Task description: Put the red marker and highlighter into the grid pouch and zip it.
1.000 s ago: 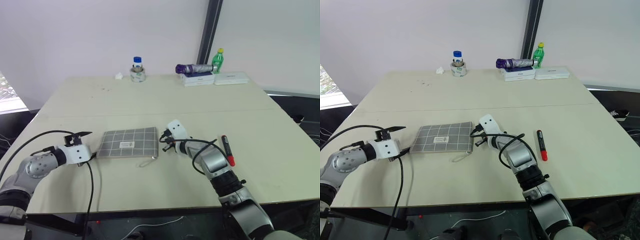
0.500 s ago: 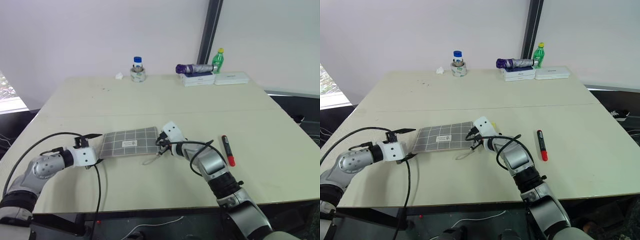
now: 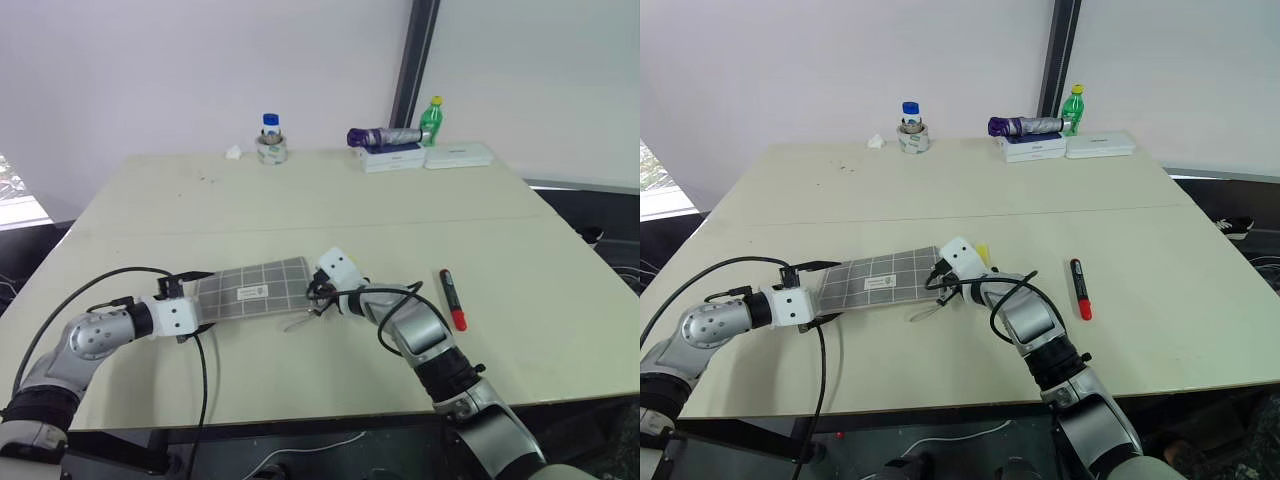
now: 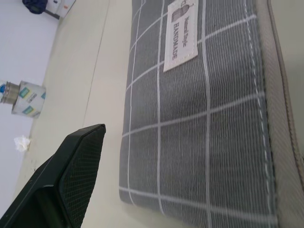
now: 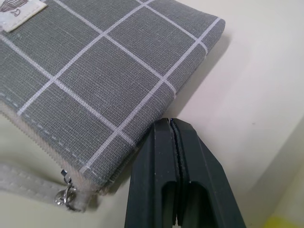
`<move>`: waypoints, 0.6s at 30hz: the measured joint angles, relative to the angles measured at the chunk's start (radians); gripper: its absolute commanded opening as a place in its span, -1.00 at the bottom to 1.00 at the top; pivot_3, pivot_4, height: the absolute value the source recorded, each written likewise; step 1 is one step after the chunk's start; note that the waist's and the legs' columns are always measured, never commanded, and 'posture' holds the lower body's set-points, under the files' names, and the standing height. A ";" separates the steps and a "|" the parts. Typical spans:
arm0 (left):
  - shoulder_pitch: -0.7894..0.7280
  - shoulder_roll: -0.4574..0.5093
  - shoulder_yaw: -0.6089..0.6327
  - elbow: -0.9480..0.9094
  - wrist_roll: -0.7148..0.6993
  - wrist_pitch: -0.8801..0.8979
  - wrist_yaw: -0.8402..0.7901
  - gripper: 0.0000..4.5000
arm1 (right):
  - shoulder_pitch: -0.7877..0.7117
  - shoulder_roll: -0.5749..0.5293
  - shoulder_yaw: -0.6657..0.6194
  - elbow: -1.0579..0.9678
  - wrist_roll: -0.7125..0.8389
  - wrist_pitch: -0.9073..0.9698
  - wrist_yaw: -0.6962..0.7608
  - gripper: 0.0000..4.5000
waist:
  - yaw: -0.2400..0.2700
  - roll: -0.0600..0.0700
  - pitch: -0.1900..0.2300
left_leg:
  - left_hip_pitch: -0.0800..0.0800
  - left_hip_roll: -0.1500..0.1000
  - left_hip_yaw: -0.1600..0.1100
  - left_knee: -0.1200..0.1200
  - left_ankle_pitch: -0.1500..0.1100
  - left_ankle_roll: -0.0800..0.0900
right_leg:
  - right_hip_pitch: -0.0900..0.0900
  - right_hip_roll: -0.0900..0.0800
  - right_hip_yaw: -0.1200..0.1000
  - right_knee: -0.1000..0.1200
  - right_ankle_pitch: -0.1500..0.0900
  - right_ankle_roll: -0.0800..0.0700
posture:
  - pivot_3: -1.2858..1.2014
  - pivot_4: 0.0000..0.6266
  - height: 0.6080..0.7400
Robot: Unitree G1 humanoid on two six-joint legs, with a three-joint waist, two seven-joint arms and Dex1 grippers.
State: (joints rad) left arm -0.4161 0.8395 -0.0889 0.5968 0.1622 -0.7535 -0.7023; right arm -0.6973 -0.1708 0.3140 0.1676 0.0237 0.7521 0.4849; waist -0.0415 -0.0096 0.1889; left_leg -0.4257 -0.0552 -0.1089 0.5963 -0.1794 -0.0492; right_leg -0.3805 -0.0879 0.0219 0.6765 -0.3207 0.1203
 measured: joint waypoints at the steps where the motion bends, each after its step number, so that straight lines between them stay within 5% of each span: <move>1: 0.003 -0.001 0.000 -0.008 -0.001 0.002 -0.003 1.00 | 0.005 0.000 0.003 -0.007 0.000 -0.001 0.007 -0.99 | -0.001 0.000 0.000 | 0.000 0.000 0.000 0.000 0.000 0.000 | 0.000 0.000 0.000 0.000 0.000 0.000 | 0.03 -0.52 1.00; 18: 0.060 -0.017 0.005 -0.099 -0.050 0.053 -0.022 1.00 | 0.008 0.004 0.006 -0.009 -0.009 -0.004 0.014 -0.99 | -0.003 0.000 0.000 | 0.000 0.000 0.000 0.000 0.001 -0.001 | -0.002 0.000 0.001 0.003 0.000 0.000 | 0.03 -0.52 1.00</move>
State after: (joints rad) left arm -0.3559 0.8226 -0.0838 0.4975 0.1124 -0.7008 -0.7248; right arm -0.6894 -0.1668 0.3199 0.1584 0.0144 0.7482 0.4989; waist -0.0447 -0.0096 0.1889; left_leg -0.4257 -0.0549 -0.1088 0.5963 -0.1788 -0.0503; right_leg -0.3826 -0.0878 0.0227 0.6799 -0.3209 0.1202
